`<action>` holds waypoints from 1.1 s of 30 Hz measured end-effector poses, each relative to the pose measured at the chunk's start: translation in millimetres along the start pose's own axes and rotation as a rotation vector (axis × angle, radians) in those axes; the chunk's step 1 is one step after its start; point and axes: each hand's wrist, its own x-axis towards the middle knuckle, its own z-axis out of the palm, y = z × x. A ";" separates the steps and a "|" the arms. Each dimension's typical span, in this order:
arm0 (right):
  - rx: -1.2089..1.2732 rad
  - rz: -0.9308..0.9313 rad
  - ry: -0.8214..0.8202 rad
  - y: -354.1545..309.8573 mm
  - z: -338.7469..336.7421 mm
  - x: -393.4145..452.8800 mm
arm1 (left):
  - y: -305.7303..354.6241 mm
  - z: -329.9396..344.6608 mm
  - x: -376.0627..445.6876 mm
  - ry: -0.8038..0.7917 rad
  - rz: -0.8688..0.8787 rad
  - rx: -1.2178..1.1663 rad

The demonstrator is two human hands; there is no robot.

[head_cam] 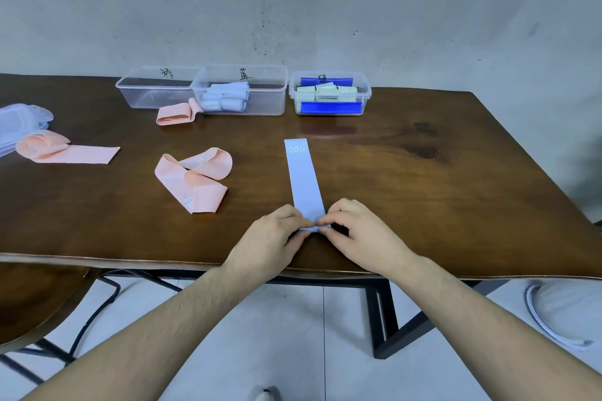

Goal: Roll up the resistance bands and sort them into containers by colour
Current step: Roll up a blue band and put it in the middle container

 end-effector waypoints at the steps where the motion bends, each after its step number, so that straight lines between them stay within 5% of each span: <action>1: 0.011 0.005 0.005 0.6 -0.2 0.5 | -1.3 -1.0 1.6 -0.001 -0.013 -0.019; 33: -0.038 -0.071 0.001 6.5 -0.9 10.9 | -19.9 -3.7 12.5 -0.038 0.010 0.031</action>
